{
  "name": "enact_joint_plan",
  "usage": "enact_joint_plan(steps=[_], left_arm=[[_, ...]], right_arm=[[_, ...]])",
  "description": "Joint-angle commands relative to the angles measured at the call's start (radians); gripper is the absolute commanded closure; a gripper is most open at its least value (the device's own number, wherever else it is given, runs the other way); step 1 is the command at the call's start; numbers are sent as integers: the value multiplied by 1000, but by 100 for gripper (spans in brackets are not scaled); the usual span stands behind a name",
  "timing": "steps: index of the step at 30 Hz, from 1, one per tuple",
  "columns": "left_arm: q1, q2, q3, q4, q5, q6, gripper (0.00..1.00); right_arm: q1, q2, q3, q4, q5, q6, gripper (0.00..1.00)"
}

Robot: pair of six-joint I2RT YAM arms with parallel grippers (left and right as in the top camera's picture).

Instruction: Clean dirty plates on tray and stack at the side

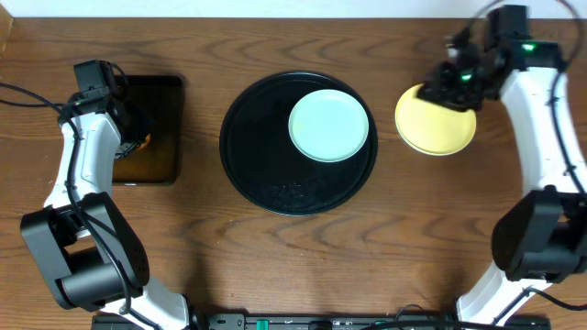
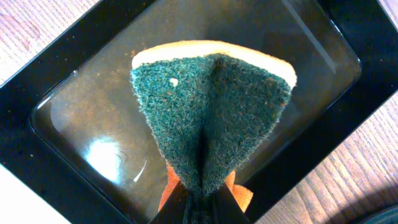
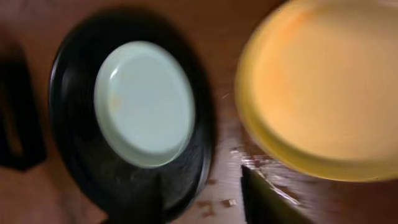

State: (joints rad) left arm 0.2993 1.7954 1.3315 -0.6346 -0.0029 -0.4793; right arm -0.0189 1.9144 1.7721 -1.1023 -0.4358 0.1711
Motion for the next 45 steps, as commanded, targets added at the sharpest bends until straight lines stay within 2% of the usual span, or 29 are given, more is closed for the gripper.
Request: enact_joint_plan(steps=[1,3,4,5,8,10,12,23,25,30,34,36,38,45], left_arm=[[5,1,-5,-4,-5,-12,92],[5,1,-5,-8,-5,-12,92],[5,1,-5,-11,-5,-12,92],[5,1,-5,-13,-5,-12,92],[5,1,-5,-12,-5,-12,92],[5,1,-5,-11,-5,-12,92],[5,1,-5,-11,-5,-12,93],[5,1,-5,-7,-5,-12,92],[5,1,-5,-8,-5,-12,92],[5,1,-5,-8,-5,-12,92],[5,1,-5,-8,-5,-12,92],[5,1,-5,-8,-5,-12,92],[5,1,-5,-8,-5,-12,92],[5,1,-5,-11,-5,-12,92]], right_arm=[[166,-10,6,-2,152,94,47],[259,5,-1,-3,359,277,39],[304,17,-9,-4,449,379,30],[364,34,-21,-5,537,488,14],[438,59,-46,4,613,600,14],[481,90,-81,40,626,660,20],[499,130,-98,56,622,700,21],[497,292,-99,127,506,704,25],[497,310,-99,127,498,704,28],[498,356,-100,142,455,704,50],[498,379,-100,149,446,704,74],[498,378,-100,150,446,703,97],[498,378,-97,151,440,691,99],[455,322,-28,157,325,496,99]])
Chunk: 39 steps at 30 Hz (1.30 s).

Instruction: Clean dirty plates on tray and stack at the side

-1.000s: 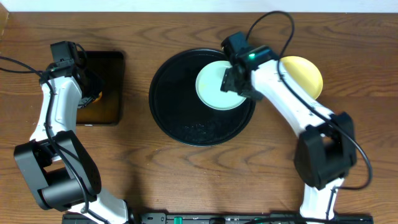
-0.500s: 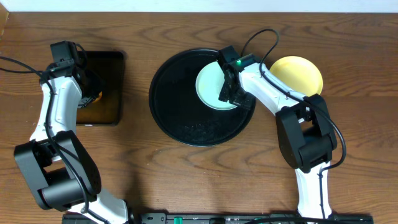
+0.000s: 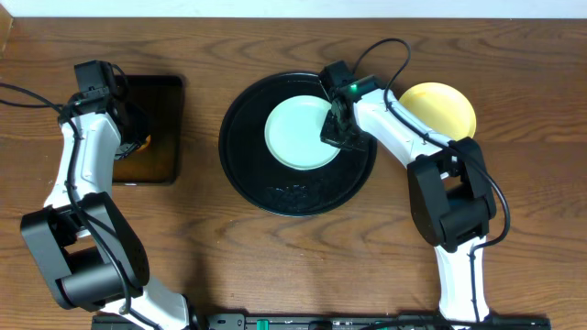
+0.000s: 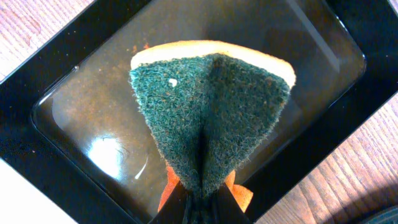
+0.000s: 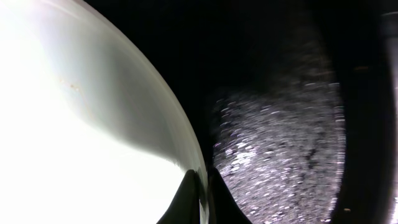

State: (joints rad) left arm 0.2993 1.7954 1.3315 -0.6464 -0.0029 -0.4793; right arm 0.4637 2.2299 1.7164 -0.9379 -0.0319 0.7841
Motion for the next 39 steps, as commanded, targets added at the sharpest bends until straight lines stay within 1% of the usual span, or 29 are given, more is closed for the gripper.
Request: enact_joint_plan(steps=[1,2,5,7,8,10,11,12,16,19,23,26,28,30,31,33,34,38,39], left_arm=[[5,1,-5,1,-5,-12,92],[5,1,-5,0,-5,-12,92],[5,1,-5,0,-5,-12,92],[5,1,-5,0,-5,-12,92],[5,1,-5,0,-5,-12,92],[5,1,-5,0,-5,-12,92],[5,1,-5,0,-5,-12,92],[5,1,-5,0,-5,-12,92],[5,1,-5,0,-5,-12,92],[5,1,-5,0,-5,-12,92],[5,1,-5,0,-5,-12,92],[5,1,-5,0,-5,-12,92],[5,1,-5,0,-5,-12,92],[5,1,-5,0,-5,-12,92],[5,1,-5,0,-5,-12,92],[5,1,-5,1,-5,-13,92],[5,1,-5,1,-5,-13,92],[5,1,-5,0,-5,-13,92],[5,1,-5,1,-5,-13,92]], right_arm=[[-42,-17,42,-7,-94,-150,99],[-69,-57,58,-7,-119,-190,99],[-128,-131,64,-13,-142,-225,99],[-192,-190,64,-31,-147,-238,99],[-235,-219,64,-38,-162,-273,99],[-300,-255,64,-60,-166,-298,99],[-359,-277,64,-88,-164,-316,99],[-421,-287,64,-117,-164,-334,99],[-567,-281,63,-179,-125,-364,99],[-642,-281,55,-198,-104,-382,98],[-686,-280,28,-184,-35,-378,99],[-685,-279,-34,-127,-35,-377,99],[-685,-279,-81,-82,-27,-343,99],[-684,-279,-123,-42,-26,-332,77],[-682,-279,-132,-38,-33,-332,70],[-669,-279,-135,-40,-66,-347,61],[-663,-279,-135,-41,-79,-355,59],[-630,-279,-135,-43,-106,-352,58],[-598,-279,-135,-37,-219,-410,59]])
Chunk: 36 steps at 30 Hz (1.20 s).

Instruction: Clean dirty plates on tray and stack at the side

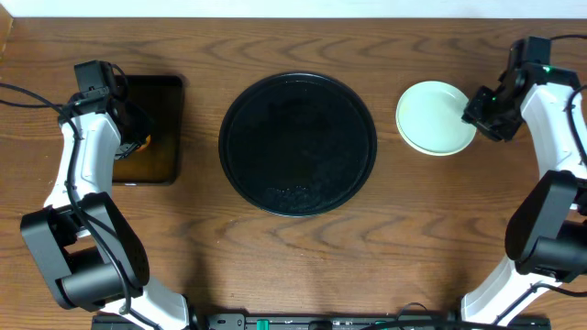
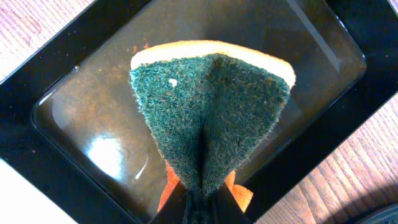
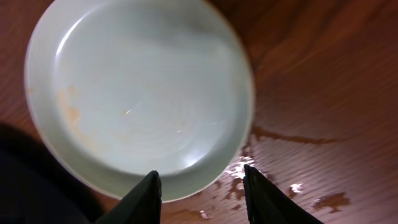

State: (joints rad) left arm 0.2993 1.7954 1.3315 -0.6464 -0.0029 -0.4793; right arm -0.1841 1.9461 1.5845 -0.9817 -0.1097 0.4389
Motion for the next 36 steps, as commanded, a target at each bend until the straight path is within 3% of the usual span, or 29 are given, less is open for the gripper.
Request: enact_joint_plan(steps=[1,3,5,10,13,17,19,20,22,30,36], left_arm=[[5,1,-5,1,-5,-13,92],[5,1,-5,2,-4,-12,92],[5,1,-5,5,-4,-12,92],[5,4,-25,49,-5,13,92],[5,10,-94,127,-5,19,92],[5,12,-120,167,-4,18,91],[5,13,-120,185,-4,17,83],[5,13,-120,185,-4,9,59],[5,13,-119,185,-4,-27,27],[5,-56,-77,185,184,56,25],[5,-305,-77,105,206,47,24]], right_arm=[[63,5,-3,11,-187,-98,59],[126,5,-3,21,-275,-174,57],[218,5,-3,40,-267,-185,46],[459,5,-3,171,-132,-123,1],[606,6,-4,220,43,-34,1],[729,6,-4,237,149,-27,1],[774,6,-4,241,166,-27,1],[786,6,-4,242,166,-27,1],[803,6,-4,245,165,-27,1],[799,-1,1,212,132,-27,1],[778,-80,2,163,130,-12,1]])
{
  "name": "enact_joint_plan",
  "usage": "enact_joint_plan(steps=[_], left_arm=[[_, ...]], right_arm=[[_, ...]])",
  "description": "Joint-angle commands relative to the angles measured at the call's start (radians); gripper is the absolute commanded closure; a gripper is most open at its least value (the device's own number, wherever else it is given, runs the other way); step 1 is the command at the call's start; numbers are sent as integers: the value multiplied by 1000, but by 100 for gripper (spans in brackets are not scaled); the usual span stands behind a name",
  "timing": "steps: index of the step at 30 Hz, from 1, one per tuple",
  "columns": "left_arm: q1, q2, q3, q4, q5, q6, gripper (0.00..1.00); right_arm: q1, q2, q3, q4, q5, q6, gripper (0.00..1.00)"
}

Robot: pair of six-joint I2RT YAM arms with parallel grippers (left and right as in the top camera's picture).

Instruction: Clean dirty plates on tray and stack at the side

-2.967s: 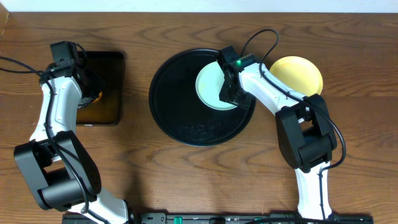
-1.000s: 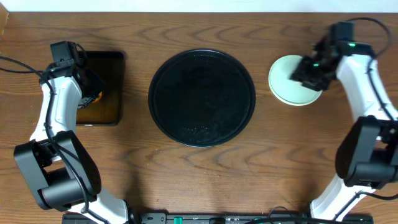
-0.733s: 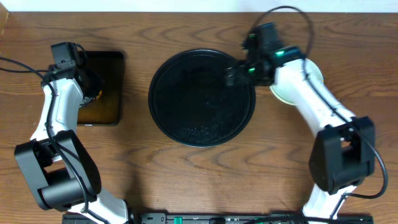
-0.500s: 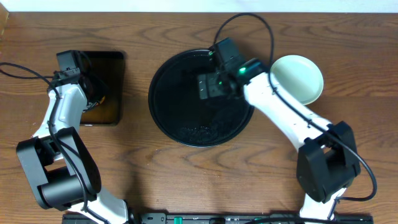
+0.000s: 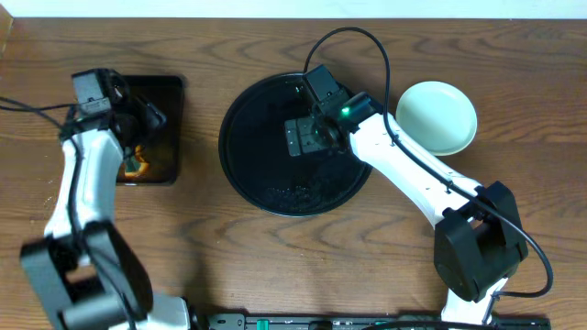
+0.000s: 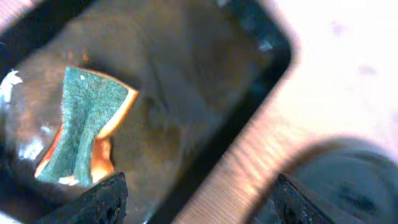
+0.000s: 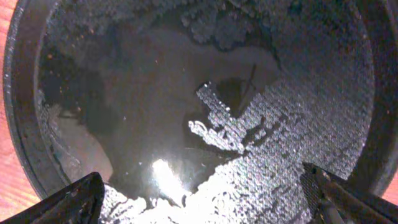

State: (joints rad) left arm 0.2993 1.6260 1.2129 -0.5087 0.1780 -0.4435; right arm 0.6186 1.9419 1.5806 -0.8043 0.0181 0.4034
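Observation:
The round black tray (image 5: pixel 248 165) (image 7: pixel 25 124) holds no plate, only a film of water and droplets. My right gripper (image 5: pixel 301 137) (image 7: pixel 208 205) hovers open over its middle with nothing between the fingers. A pale green plate (image 5: pixel 438 115) lies on the stack to the right of the tray; the plate under it is hidden. The green-and-orange sponge (image 6: pixel 87 124) (image 5: pixel 136 165) lies loose in the black basin (image 5: pixel 170 92) (image 6: pixel 249 37). My left gripper (image 5: pixel 147 117) (image 6: pixel 199 202) is open over the basin's right edge, apart from the sponge.
Brown wooden table (image 5: pixel 275 266) all round. The basin stands at the far left, the tray in the middle, the plate stack at the right. Cables run from both arms along the table's sides.
My left gripper has let go of the sponge, which now lies in the basin, and has drawn back over the basin's edge. My right gripper has moved from the plate stack to over the tray.
At first the green plate lay on the tray and my right gripper was by the yellow plate at the side. Then it was shut on the green plate's rim. Then that plate lay on the yellow one. My left gripper held the sponge until now.

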Motion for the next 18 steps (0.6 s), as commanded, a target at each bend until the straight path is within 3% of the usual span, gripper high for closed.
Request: enact_joint_plan(steps=[1,6,10,18], left_arm=[[5,-183,42,-57,24,-1,24],[5,-313,41,-98,24,-3,23],[5,-341,41,-97,24,-2,23],[5,-339,40,-97,24,-2,23]], right_arm=[[-29,-105,5,-29,4,38,1],[-55,-279,5,-126,43,37,1],[-43,-435,4,-302,64,26,1],[-41,-465,3,-591,60,26,1]])
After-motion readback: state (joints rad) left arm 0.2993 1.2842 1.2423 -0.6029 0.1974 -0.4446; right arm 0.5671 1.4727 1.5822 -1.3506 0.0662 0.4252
